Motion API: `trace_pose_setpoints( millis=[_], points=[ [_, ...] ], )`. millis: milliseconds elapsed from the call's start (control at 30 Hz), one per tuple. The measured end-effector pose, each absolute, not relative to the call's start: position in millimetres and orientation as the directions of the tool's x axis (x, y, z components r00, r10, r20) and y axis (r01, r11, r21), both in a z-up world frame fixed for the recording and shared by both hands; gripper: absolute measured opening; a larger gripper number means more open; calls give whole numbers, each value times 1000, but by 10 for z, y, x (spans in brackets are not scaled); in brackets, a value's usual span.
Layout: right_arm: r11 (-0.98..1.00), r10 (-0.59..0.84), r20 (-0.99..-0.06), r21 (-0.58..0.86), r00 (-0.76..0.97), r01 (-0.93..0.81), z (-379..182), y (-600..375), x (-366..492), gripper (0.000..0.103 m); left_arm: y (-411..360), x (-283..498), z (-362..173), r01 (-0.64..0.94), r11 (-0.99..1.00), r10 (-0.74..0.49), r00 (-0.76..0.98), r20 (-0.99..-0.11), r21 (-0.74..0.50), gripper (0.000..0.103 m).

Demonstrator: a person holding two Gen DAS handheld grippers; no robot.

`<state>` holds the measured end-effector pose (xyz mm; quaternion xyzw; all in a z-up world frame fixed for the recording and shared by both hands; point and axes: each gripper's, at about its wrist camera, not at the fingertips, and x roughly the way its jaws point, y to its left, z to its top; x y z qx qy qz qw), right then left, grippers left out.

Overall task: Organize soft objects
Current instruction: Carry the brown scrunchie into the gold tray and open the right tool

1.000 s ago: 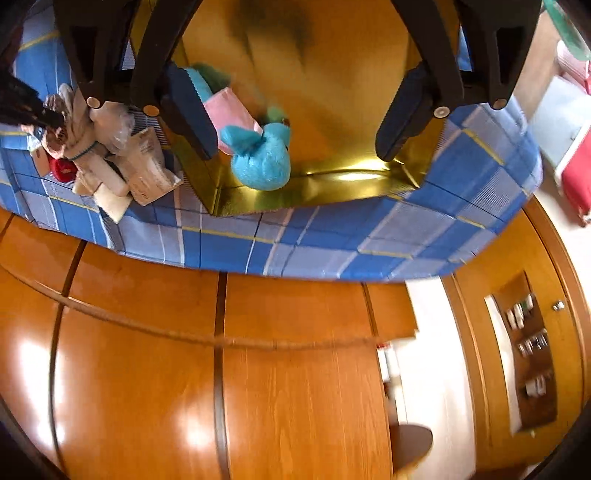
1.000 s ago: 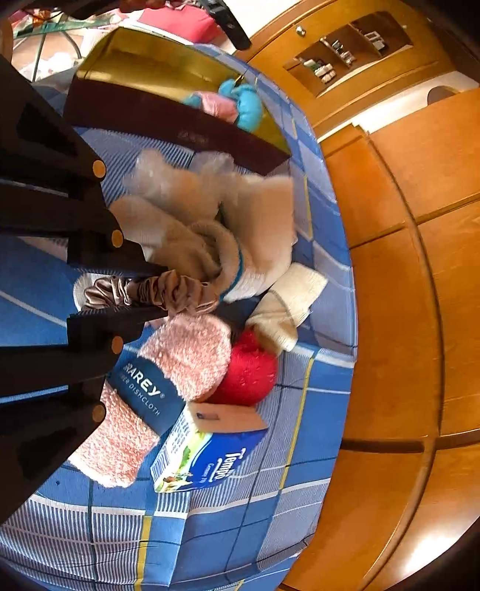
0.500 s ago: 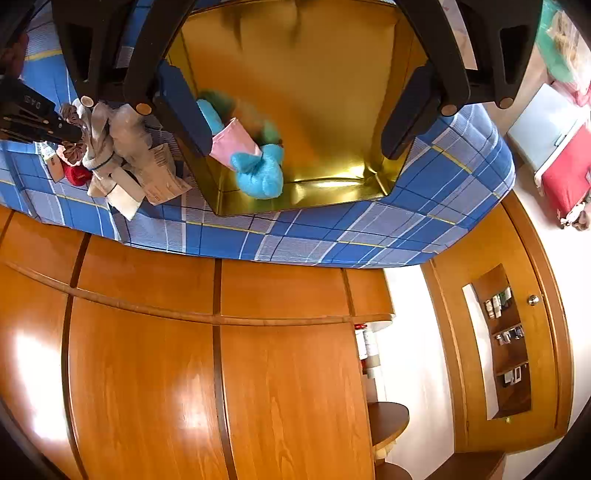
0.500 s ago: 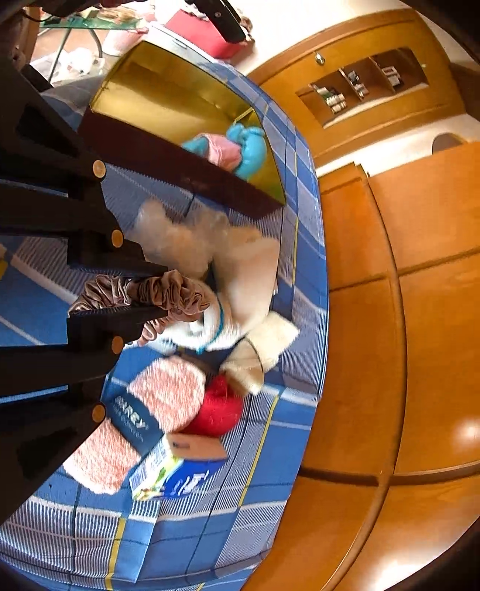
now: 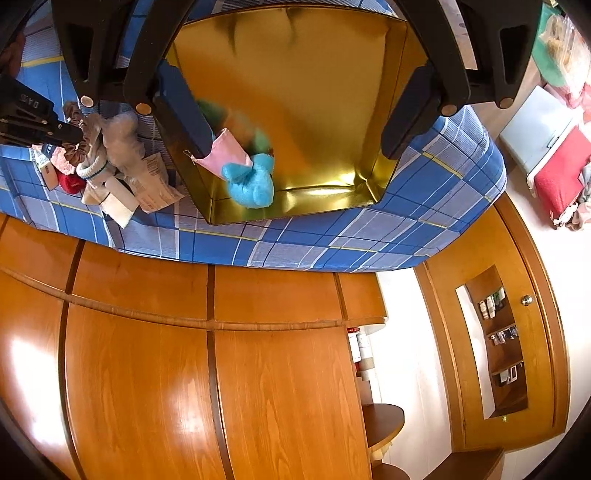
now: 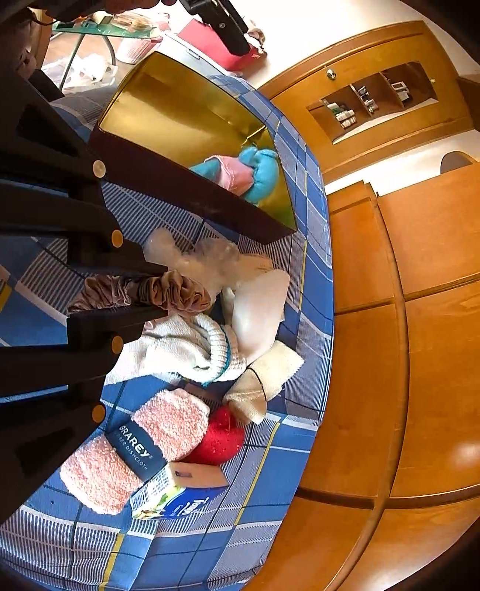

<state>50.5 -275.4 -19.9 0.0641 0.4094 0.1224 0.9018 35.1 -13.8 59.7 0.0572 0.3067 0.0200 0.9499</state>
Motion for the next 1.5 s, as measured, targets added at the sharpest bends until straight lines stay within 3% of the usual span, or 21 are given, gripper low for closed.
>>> trace_pose_setpoints(
  millis=[400,733,867,1100,1267,1333,1500],
  points=[
    [955,296,-704,199,646,-220,-16,-2549,459,13,-1,347,501,-13,994,74,790,-608,105,94],
    [913,395,-700,226,594,-341,202,-1624,569,13,571,313,364,-136,987,157,761,-629,81,94],
    [892,428,-727,246,536,-379,146,-1230,708,13,838,288,341,-194,979,191,751,-632,65,94],
    [912,344,-817,173,463,-373,-166,-853,938,13,1068,274,250,-231,972,197,735,-649,34,94],
    [931,227,-854,49,468,-362,-333,-719,1051,17,1102,282,163,-225,974,180,722,-668,19,94],
    [936,197,-858,20,475,-353,-357,-703,1063,30,1107,281,153,-224,974,177,720,-671,17,94],
    [946,137,-826,-54,547,-319,-251,-689,983,38,1151,270,153,-238,971,186,721,-668,13,94]
  ],
)
